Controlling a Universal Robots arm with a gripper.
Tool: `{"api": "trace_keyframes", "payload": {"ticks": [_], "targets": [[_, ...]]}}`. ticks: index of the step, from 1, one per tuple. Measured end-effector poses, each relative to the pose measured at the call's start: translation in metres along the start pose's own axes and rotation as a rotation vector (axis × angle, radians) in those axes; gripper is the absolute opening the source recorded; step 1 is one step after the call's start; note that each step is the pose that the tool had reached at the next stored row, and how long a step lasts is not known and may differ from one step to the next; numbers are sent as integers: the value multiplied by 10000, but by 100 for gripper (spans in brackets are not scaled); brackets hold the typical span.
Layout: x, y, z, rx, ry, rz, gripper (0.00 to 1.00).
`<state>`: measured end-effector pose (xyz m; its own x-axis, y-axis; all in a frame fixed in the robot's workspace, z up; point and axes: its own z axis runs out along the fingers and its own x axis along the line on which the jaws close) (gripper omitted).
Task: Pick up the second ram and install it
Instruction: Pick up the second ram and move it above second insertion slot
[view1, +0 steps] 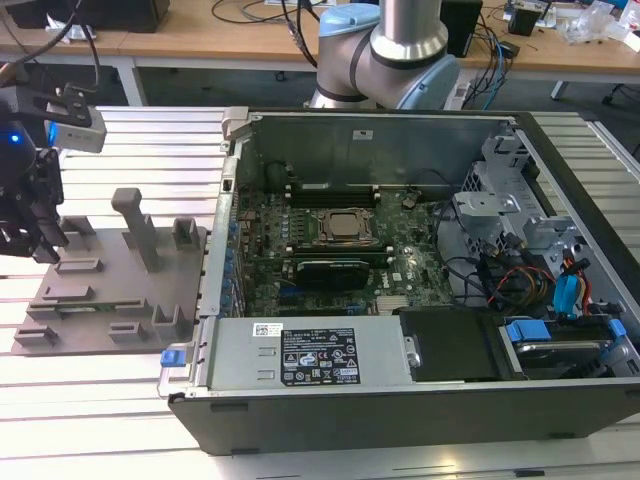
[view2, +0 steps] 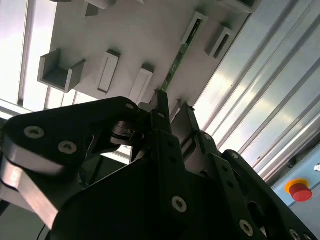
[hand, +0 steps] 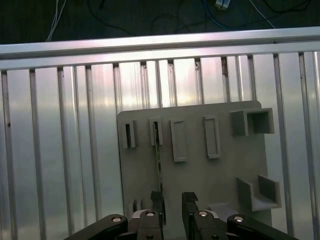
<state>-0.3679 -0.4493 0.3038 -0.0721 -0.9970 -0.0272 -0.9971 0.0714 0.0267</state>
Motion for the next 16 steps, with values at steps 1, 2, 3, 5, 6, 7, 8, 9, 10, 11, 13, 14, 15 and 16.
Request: {"api": "trace_keyframes", "payload": {"ticks": [1, 2, 3, 5, 6, 7, 8, 9, 10, 11, 13, 14, 15, 16], "targets": [[1, -1, 25, 0, 0, 0, 30], [2, -1, 51, 0, 0, 0, 30], [2, -2, 73, 0, 0, 0, 30], [3, -3, 121, -1, 1, 0, 30], [4, -4, 143, -1, 1, 0, 30], [5, -5, 166, 0, -1, 0, 30], [5, -5, 187, 0, 0, 0, 30], [6, -5, 203, 0, 0, 0, 30], [6, -6, 215, 0, 0, 0, 30], [7, -7, 244, 0, 0, 0, 30], [8, -7, 280, -1, 0, 0, 30], [8, -8, 296, 0, 0, 0, 30], [9, -9, 328, 0, 0, 0, 30], [9, -9, 346, 0, 0, 0, 30]]}}
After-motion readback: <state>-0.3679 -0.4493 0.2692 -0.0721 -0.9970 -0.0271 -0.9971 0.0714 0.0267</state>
